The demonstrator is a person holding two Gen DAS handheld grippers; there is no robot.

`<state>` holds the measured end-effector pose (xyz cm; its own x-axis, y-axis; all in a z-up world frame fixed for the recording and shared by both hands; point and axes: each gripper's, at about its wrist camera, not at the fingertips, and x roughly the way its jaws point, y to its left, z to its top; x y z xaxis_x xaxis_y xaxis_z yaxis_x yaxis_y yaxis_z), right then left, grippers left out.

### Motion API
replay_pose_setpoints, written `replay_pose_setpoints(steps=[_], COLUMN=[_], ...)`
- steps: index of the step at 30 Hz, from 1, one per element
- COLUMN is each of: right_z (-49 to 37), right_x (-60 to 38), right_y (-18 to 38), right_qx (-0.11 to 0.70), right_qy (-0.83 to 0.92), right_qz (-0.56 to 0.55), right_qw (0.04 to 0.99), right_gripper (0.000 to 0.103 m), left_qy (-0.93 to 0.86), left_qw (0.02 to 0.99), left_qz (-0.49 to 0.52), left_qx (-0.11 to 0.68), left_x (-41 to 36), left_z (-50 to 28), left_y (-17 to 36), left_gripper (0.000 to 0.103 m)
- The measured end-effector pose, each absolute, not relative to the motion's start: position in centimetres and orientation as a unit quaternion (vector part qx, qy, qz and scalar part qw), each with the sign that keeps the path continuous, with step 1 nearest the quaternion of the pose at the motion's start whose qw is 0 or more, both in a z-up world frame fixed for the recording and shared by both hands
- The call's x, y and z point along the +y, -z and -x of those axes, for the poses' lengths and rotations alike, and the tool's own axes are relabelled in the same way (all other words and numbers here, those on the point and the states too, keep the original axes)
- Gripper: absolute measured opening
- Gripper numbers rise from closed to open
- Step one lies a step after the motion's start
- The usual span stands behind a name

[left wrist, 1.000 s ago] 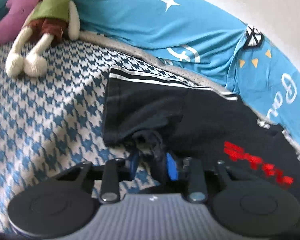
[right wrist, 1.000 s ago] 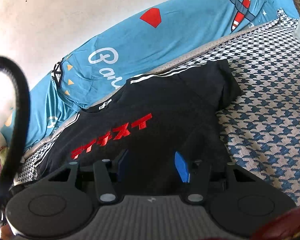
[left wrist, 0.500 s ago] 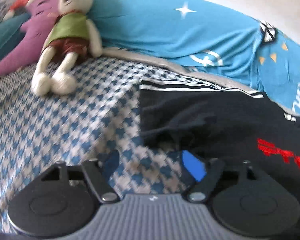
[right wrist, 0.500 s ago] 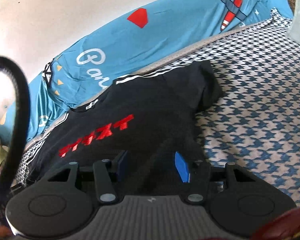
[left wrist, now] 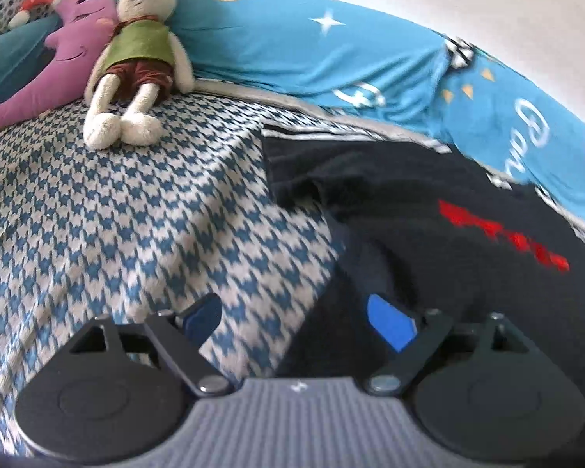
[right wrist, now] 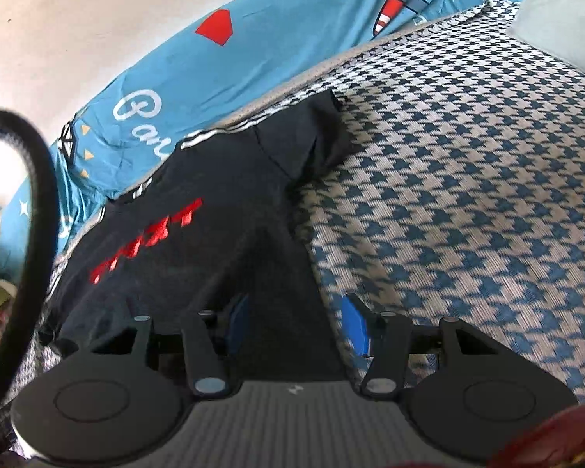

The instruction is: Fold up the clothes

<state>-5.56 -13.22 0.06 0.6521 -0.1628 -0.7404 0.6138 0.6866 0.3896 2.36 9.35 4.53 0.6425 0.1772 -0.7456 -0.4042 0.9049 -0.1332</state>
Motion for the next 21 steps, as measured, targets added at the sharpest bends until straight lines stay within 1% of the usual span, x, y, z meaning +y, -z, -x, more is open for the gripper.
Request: replay_pose_setpoints(steps=[4,8,14,21], right_z=[7.0,8.7,10.9,11.7], right_x=[-12.6,-12.2,-11.2,-8.3], right_y=[0.5,1.1,1.9,2.0], right_qx=[0.358,0.364,0.368,0.381], right_qy=[0.227,0.227,0.232,0.228], right_qz=[-0.324,-0.330,-0.341,-0.275], right_qw=[0.846,0.841,0.834,0.853], right_gripper=[0.052,0.052,0.052,0.054], left_qy=[-0.150,-0.145,-0.143,-0.145], left_qw=[0.895,0.895,0.897,0.895], left_qz=[0.129,0.135,0.134,0.153], left_qx=[0.399,0.401,0.396,0.394], left_x=[7.7,7.0,6.3,6.6], left_z=[-1.0,0.5,2.7,4.8], left_y=[-4.2,-4.1,-4.3,-4.4], left_gripper=[0.088,0.092,0.094,0.095])
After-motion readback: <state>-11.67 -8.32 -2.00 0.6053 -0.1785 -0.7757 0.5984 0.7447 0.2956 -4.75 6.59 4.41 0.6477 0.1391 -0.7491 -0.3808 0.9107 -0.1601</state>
